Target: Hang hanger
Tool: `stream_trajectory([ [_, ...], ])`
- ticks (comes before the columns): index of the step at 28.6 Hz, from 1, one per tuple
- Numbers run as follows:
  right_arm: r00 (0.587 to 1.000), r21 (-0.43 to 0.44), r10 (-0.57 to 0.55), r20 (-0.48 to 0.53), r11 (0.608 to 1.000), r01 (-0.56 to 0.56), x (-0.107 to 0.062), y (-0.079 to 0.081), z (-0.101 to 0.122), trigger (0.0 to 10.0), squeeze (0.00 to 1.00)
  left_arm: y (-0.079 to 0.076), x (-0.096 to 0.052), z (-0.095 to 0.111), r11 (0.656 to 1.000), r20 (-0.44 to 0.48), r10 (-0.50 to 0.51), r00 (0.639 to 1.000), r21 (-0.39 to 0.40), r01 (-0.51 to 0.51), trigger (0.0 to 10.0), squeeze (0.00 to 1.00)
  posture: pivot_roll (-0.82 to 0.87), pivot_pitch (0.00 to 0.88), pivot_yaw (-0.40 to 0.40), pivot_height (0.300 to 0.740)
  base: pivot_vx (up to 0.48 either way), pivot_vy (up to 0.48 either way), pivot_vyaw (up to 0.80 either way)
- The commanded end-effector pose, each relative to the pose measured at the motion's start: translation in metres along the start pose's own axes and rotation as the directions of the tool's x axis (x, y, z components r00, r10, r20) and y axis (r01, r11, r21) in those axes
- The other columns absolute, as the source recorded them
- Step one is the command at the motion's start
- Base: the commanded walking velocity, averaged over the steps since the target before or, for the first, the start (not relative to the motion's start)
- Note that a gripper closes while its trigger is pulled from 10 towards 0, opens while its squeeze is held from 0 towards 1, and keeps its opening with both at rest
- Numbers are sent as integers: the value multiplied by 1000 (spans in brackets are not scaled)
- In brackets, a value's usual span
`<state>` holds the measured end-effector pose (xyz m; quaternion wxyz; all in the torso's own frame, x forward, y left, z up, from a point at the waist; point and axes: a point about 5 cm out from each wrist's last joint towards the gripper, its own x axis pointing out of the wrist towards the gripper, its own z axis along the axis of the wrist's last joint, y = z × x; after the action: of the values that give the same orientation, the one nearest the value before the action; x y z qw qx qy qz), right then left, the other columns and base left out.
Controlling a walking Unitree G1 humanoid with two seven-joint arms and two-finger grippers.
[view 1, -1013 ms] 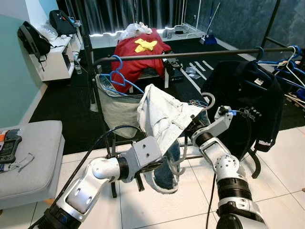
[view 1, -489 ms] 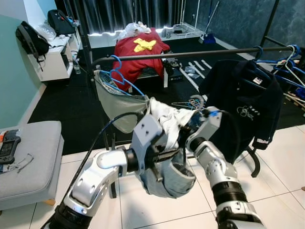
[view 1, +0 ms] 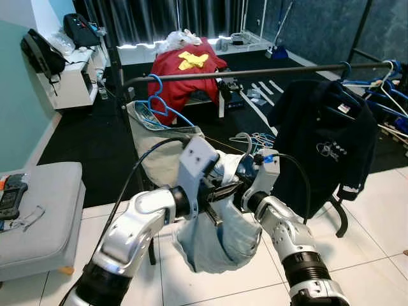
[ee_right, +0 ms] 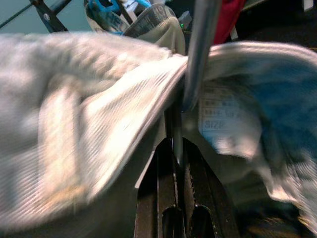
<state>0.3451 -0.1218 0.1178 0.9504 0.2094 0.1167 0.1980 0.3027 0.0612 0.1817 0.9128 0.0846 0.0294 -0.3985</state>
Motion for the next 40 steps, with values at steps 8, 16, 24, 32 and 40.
stream_trajectory([
  [8, 998, 11, 59, 10, 998, -59, -5, 12, 0, 10000, 0, 27, -14, -47, 968, -266, 229, 937, 168, -189, 10000, 0, -55, 17, 27, 740, 0, 0, 0],
  [16, 998, 13, 58, -3, 998, -58, -7, 10, -3, 10000, 0, 27, -15, -41, 973, -233, 220, 947, 118, -197, 10000, 0, -52, 20, 26, 740, 0, 0, 0],
  [24, 999, 7, 42, -32, 999, -42, -10, 7, -7, 10000, 0, 20, -13, -27, 986, -135, 149, 980, 94, -137, 10000, 0, -53, 22, 27, 740, 0, 0, 0],
  [32, 998, -5, 9, -55, 1000, -10, -14, 0, -8, 10000, 0, 19, -15, -25, 992, -138, 116, 984, 66, -108, 10000, 0, -52, 24, 26, 740, 0, 0, 0],
  [40, 954, -102, -168, -249, 984, 147, -26, -29, -39, 10000, 0, 32, -21, -28, 981, -154, 188, 970, 72, -179, 10000, 0, -54, 22, 20, 740, 0, 0, 0],
])
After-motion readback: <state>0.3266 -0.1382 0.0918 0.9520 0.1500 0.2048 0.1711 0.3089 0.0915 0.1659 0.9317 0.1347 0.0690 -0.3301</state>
